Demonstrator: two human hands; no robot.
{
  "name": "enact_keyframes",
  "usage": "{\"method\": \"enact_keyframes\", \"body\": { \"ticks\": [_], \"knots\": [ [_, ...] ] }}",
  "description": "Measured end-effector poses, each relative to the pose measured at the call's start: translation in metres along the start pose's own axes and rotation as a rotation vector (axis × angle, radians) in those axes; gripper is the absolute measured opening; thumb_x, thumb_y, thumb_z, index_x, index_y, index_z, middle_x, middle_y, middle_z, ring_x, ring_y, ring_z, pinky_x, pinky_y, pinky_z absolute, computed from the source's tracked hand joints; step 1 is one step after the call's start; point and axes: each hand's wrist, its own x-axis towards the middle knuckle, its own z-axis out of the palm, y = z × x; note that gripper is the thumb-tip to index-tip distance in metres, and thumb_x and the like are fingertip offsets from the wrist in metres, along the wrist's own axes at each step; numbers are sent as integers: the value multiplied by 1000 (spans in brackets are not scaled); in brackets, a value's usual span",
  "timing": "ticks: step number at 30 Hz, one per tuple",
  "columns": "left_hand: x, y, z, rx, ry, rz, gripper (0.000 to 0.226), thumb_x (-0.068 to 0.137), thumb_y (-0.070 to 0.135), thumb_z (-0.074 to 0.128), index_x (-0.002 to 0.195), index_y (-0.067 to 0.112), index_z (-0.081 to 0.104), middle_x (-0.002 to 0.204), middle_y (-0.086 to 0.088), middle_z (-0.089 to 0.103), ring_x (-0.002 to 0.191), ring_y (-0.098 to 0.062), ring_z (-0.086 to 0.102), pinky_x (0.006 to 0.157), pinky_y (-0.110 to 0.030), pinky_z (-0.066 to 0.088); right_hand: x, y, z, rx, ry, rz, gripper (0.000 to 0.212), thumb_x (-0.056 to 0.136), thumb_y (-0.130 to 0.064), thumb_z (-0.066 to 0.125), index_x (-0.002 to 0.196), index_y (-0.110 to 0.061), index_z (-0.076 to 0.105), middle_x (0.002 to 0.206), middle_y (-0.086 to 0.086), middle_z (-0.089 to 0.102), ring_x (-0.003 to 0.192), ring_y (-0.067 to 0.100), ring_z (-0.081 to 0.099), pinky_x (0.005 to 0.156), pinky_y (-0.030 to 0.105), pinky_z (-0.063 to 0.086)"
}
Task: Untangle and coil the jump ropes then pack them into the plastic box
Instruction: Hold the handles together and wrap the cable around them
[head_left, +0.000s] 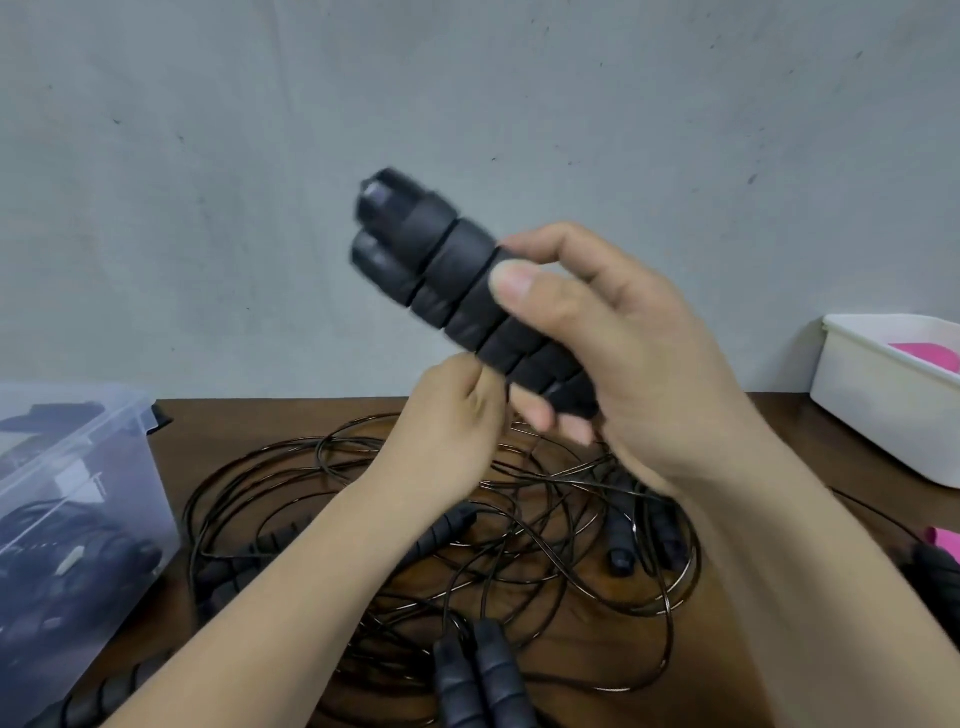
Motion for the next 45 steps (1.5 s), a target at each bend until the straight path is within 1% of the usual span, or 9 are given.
{"method": "enact_keyframes", "body": {
  "ticks": [4, 10, 15, 18, 24, 30, 38, 42, 45],
  "knots": [
    [-5, 23, -16, 13, -60, 118, 53, 110, 56, 33, 87, 19, 63, 58, 3, 42, 53, -15, 41, 56, -37, 35, 6, -3, -17, -109, 250, -207, 9, 93, -39, 71, 101, -36, 70, 79, 1, 69, 47, 28, 54, 41, 22, 36],
    [-14, 51, -47, 6, -166, 148, 40, 102, 43, 64, 81, 9, 56, 50, 0, 43, 42, -16, 42, 50, -40, 43, 8, 1, -26, -385, 439, -282, 5, 103, -32, 71, 104, -28, 71, 79, -8, 64, 58, 28, 60, 50, 24, 41],
    [-17, 58, -73, -56, -116, 237, 38, 99, 43, 64, 82, 9, 61, 44, 3, 40, 38, -20, 37, 41, -46, 38, 15, 18, -35, -597, 550, -216, 10, 97, -47, 73, 104, -40, 71, 88, -17, 70, 74, 17, 68, 65, 36, 54],
    [-15, 56, -82, -13, -84, 275, 37, 100, 49, 60, 83, 17, 69, 48, 6, 35, 42, -16, 28, 45, -26, 24, 18, 28, -41, -709, 409, -20, 17, 91, -58, 74, 104, -47, 70, 94, -18, 73, 72, 14, 68, 70, 38, 58],
    [-6, 46, -102, 176, 134, 276, 30, 97, 48, 67, 80, 25, 75, 49, 12, 38, 49, -9, 32, 47, -21, 25, 13, 17, -37, -714, -65, 199, 29, 94, -62, 65, 106, -36, 73, 79, -16, 66, 59, 10, 60, 62, 27, 46],
    [2, 37, -92, 42, 10, 243, 19, 87, 35, 73, 81, 17, 74, 48, 20, 50, 41, 1, 42, 46, -7, 30, 1, 2, -27, -588, -494, 340, 34, 96, -58, 66, 105, -26, 73, 66, -1, 59, 62, 15, 57, 67, 33, 47],
    [19, -3, -75, -55, 49, 145, 19, 98, 16, 66, 80, 20, 69, 75, 0, 70, 65, -15, 63, 61, -30, 57, 0, -8, -32, -183, -400, 115, 36, 99, -43, 70, 103, -7, 70, 68, 17, 62, 49, 34, 46, 45, 30, 33],
    [8, 12, -50, -29, -60, 110, 56, 110, 24, 51, 54, 22, 49, 52, 1, 34, 49, -16, 30, 48, -30, 23, 1, -11, -38, -51, -207, 101, 54, 84, -41, 66, 108, 7, 54, 93, 47, 53, 51, 24, 52, 41, 24, 33],
    [2, 26, -40, 15, -194, 114, 43, 104, 53, 42, 76, 36, 70, 60, -4, 32, 51, -20, 29, 48, -29, 22, 3, -14, -45, 2, -117, 92, 53, 78, -38, 64, 107, 5, 51, 86, 34, 58, 53, 24, 51, 42, 26, 32]
  ]
}}
